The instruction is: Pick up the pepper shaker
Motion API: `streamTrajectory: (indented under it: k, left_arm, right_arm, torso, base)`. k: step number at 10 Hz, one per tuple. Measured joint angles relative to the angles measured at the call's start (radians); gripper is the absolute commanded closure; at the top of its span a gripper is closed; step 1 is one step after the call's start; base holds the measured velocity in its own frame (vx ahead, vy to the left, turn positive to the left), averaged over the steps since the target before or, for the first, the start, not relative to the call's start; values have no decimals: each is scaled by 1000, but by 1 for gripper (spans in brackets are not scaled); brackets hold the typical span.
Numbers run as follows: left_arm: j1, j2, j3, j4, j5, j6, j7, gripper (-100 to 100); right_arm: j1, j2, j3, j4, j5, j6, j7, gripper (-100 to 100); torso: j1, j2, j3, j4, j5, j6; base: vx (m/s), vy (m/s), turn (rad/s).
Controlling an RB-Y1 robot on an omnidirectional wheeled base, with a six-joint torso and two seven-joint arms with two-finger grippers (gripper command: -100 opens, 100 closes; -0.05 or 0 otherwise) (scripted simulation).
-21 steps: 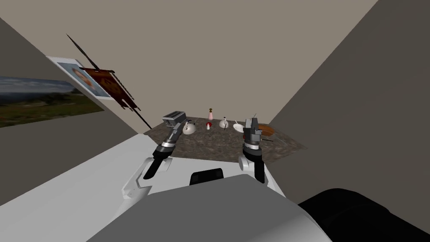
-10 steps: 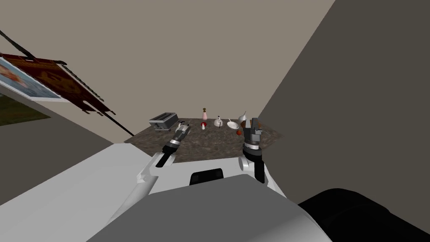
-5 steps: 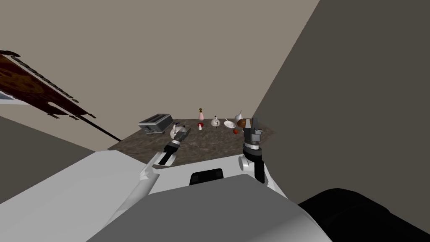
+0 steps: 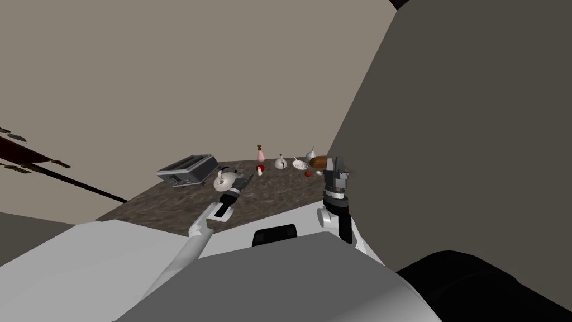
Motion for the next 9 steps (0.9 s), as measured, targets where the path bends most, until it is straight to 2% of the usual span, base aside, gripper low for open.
streamTrajectory:
  k: [4,6,8,9]
  left_arm:
    - [-25,6,6,86,-34,84,-33,-100]
    - [-31,-8,23,143,-49,107,-60,-100]
    - [-28,-4,32,168,-58,141,-66,-100]
    - [-29,-4,32,170,-58,144,-67,0]
  right_arm:
    - [0,0,0,0,0,0,0,0]
    - [0,0,0,0,0,0,0,0]
    - [0,0,0,0,0,0,0,0]
    - [0,0,0,0,0,0,0,0]
  torso:
    - [0,-2,-1,0,0,0]
    - [-1,-3,-2,-1,0,0]
    - [1,-5,-3,-1,0,-1]
    - [1,-2,-1,-1,0,-1]
  base:
    - [87,-16,-214]
    - [118,-24,-246]
    - [112,10,-105]
    - [12,1,6]
